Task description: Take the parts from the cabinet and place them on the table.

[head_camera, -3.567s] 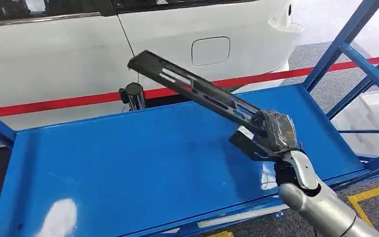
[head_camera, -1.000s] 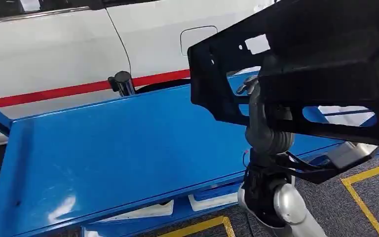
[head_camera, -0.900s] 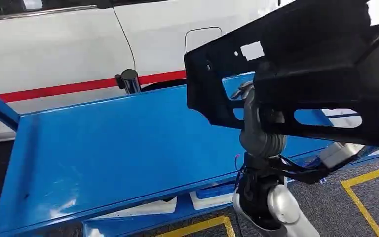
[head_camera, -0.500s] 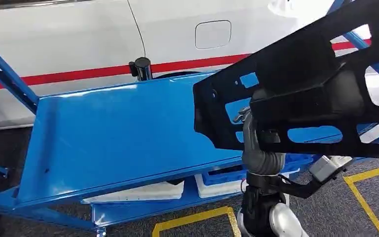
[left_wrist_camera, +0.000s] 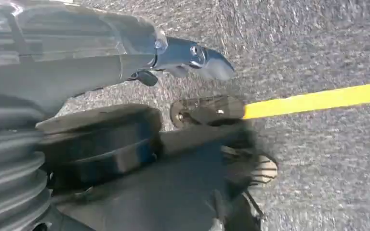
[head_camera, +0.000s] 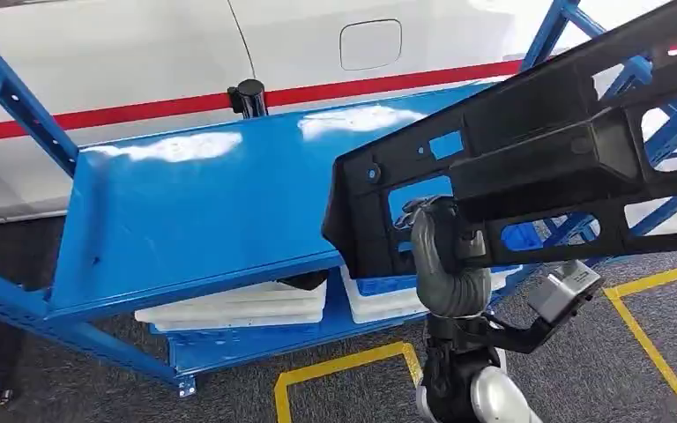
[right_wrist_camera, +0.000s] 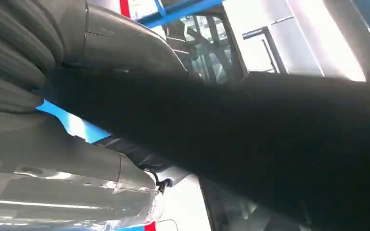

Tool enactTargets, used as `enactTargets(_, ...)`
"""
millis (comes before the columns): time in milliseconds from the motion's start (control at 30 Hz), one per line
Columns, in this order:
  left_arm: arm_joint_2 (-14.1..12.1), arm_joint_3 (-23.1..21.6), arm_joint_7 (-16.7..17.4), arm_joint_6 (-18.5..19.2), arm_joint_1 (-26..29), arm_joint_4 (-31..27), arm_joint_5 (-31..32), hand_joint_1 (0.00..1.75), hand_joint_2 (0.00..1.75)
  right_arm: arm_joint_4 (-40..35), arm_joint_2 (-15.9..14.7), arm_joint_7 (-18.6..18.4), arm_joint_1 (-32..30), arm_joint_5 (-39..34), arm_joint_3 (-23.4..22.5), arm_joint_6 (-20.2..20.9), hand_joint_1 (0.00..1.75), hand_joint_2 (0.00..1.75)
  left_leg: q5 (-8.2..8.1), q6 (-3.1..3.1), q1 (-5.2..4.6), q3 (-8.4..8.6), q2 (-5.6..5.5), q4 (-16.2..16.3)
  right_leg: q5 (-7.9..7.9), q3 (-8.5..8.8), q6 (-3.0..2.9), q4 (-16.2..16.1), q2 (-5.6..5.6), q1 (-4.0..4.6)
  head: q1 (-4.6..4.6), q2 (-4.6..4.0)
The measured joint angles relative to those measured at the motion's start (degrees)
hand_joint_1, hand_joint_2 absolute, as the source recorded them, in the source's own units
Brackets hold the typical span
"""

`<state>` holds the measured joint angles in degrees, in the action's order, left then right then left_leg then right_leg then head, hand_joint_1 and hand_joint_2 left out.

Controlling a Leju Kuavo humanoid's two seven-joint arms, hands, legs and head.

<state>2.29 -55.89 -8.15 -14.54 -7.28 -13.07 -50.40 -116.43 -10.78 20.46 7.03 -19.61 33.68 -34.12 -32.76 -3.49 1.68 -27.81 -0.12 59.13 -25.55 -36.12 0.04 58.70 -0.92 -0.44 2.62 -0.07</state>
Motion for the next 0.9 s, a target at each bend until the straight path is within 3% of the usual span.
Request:
enactTargets(33,-0.05,0.00,0.30,-0.52,-0.01,0.00,-0.61,0.00,1.75,-0.06,0.00,-0.04,0.11,-0.02,0.09,0.37,1.75,1.75,-0.40,1.17,0.00,-0.60,0.02,0.07,0.43,-0.18,0.47,0.25,-0.05,0.01,0.17,0.00)
enactTargets(100,-0.07,0.00,0.70,-1.53,0.07,0.00,-2.32,0.00,1.75,0.15,0.02,-0.26,1.23,-0.42,0.46,1.64,1.75,1.75,0.32,2.51,-0.45,-1.24,0.08,0.17,1.71,-0.38,1.25,-0.25,-0.01,-0.32,0.75,0.00)
enactTargets(133,-0.07,0.02,0.46,-1.84,0.20,0.02,-2.80,0.00,1.75,0.33,0.04,-0.24,1.90,-0.88,0.66,2.28,1.75,1.75,1.10,3.37,-0.23,-2.16,0.26,-0.08,2.12,-0.78,1.52,-0.30,0.10,-0.54,0.72,0.00)
enactTargets(167,-0.13,0.04,-0.27,-2.06,0.14,0.04,-3.06,0.00,1.75,0.46,0.13,-0.15,2.58,-1.42,0.72,2.76,1.75,1.75,1.90,3.96,-0.28,-2.80,0.29,-0.03,-0.06,-1.58,1.83,0.46,0.23,-0.57,0.68,0.00)
enactTargets(200,-0.15,0.04,-1.14,-2.23,0.10,0.07,-3.28,0.00,1.75,0.72,0.42,0.04,3.14,-2.10,0.90,3.17,1.75,1.75,2.64,4.33,-0.33,-3.70,0.28,-0.03,-3.65,-2.12,1.99,2.77,0.27,-0.59,1.45,0.00)
enactTargets(267,-0.24,0.09,-2.60,-2.29,0.11,0.07,-3.63,0.00,1.75,1.38,1.07,0.59,3.99,-2.99,1.29,3.78,1.75,1.75,4.09,4.79,-0.68,-5.45,0.21,0.00,-10.37,-3.04,2.14,10.52,0.36,-0.58,2.40,0.00)
enactTargets(300,-0.31,0.09,-3.08,-2.29,0.12,0.07,-3.52,0.00,1.75,1.79,1.27,1.07,4.03,-3.24,1.51,3.87,1.75,1.75,4.79,4.90,-0.87,-6.40,0.22,0.05,-12.04,-3.15,2.04,14.14,0.39,-0.54,2.76,0.00)
enactTargets(333,-0.37,0.09,-3.39,-2.29,0.14,0.07,-3.23,0.00,1.75,2.10,1.42,1.58,3.89,-3.28,1.71,3.91,1.75,1.75,5.52,4.96,-1.13,-7.39,0.22,0.08,-11.83,-2.74,1.83,16.09,0.42,-0.45,2.98,0.00)
enactTargets(367,-0.48,0.09,-3.50,-2.27,0.14,0.07,-3.10,0.00,1.75,2.43,1.75,2.10,3.84,-3.30,1.94,3.93,1.75,1.75,6.23,4.97,-1.37,-8.29,0.29,0.11,-10.24,-1.44,1.41,15.71,0.50,-0.35,3.30,0.00)
enactTargets(433,-0.68,0.09,-3.72,-2.27,0.13,0.07,-2.97,0.00,1.75,2.93,2.10,2.45,3.87,-3.30,2.21,3.93,1.75,1.75,7.42,4.96,-1.95,-9.60,0.49,0.11,-6.40,3.56,0.07,9.73,0.59,0.28,3.69,0.00)
enactTargets(467,-0.70,0.09,-3.82,-2.27,0.04,0.07,-2.97,0.00,1.75,3.06,2.29,2.47,3.99,-3.30,2.30,3.93,1.75,1.75,7.99,4.98,-1.90,-9.97,0.56,0.09,-6.00,7.26,-1.15,4.60,0.75,0.95,3.85,0.00)
enactTargets(500,-0.54,0.09,-3.87,-2.23,-0.01,0.00,-2.95,0.00,1.75,3.23,2.53,2.53,4.11,-3.30,2.40,3.96,1.75,1.75,8.50,4.68,-2.25,-10.31,0.75,0.12,-7.54,10.98,-2.18,-0.82,0.74,1.88,3.67,0.00)
enactTargets(533,-0.55,0.09,-3.96,-2.19,0.00,0.00,-2.89,0.00,1.75,3.37,2.73,2.62,4.25,-3.28,2.49,4.02,1.75,1.75,9.19,4.45,-2.16,-10.55,1.08,0.04,-8.17,12.13,-2.12,-3.39,0.70,1.64,3.72,0.00)
enactTargets(600,-0.59,0.09,-3.96,-2.12,-0.04,0.02,-2.84,0.00,1.75,3.72,2.91,2.80,4.15,-3.30,2.67,4.04,1.75,1.75,10.43,3.84,-1.68,-10.92,1.48,-0.31,-7.69,11.23,-1.98,-3.36,0.90,2.22,3.57,0.00)
enactTargets(633,-0.63,0.07,-4.00,-2.16,0.11,0.02,-2.60,0.00,1.75,3.96,2.95,2.95,4.09,-3.37,2.80,4.07,1.75,1.75,11.12,3.49,-1.83,-10.94,1.52,-0.65,-6.65,10.96,-2.08,-3.96,0.91,2.22,3.91,0.00)
enactTargets(667,-0.83,0.07,-4.04,-2.45,0.05,0.04,-2.32,0.00,1.75,4.15,3.08,3.32,3.99,-3.65,2.97,4.11,1.75,1.75,10.02,3.29,-1.74,-11.55,1.07,-0.05,-5.39,10.55,-1.76,-4.76,0.37,1.67,4.05,0.00)
enactTargets(733,-1.03,0.04,-3.50,-3.00,0.00,0.04,-1.75,0.00,1.75,4.46,3.54,4.66,3.37,-4.92,3.08,4.09,1.75,1.75,2.71,2.47,-1.45,-12.84,0.11,4.47,-4.04,8.79,-2.38,-4.92,0.43,1.48,2.84,0.00)
enactTargets(767,-1.40,0.04,-2.84,-3.28,0.01,0.04,-0.80,0.00,1.75,4.66,3.76,5.51,2.74,-5.64,3.08,4.09,1.75,1.75,-0.54,2.12,-1.24,-13.58,0.00,8.43,-3.35,8.03,-2.24,-4.82,0.33,1.48,2.25,0.00)
enactTargets(800,-1.68,0.00,-2.25,-3.41,0.02,0.04,0.22,0.00,1.75,4.88,3.87,6.32,2.14,-5.75,3.13,3.69,1.75,1.75,-2.15,1.80,-1.13,-14.15,0.02,12.22,-2.91,7.14,-2.18,-4.81,0.23,1.48,1.79,0.00)
enactTargets(833,-2.08,-0.04,-1.64,-3.48,0.02,0.04,1.18,0.00,1.75,4.92,3.85,7.21,1.40,-5.42,3.17,2.67,1.75,1.75,-1.36,1.49,-1.05,-14.47,0.04,15.45,-2.21,6.20,-2.02,-4.65,0.04,1.41,1.40,0.00)
enactTargets(867,-2.38,-0.09,-0.94,-3.43,0.02,0.04,1.88,0.00,1.75,4.85,3.80,7.76,0.56,-4.63,3.15,1.44,1.75,1.75,1.46,1.22,-0.93,-14.15,0.07,17.10,-1.62,5.17,-1.79,-4.37,-0.13,1.30,1.11,0.00)
enactTargets(900,-2.71,-0.22,-0.30,-3.41,0.04,0.04,2.54,0.00,1.75,4.55,3.76,7.80,-0.30,-3.58,2.99,0.19,1.75,1.75,4.47,0.99,-0.74,-12.81,0.11,16.58,-1.17,4.07,-1.45,-3.92,-0.27,1.14,1.03,0.00)
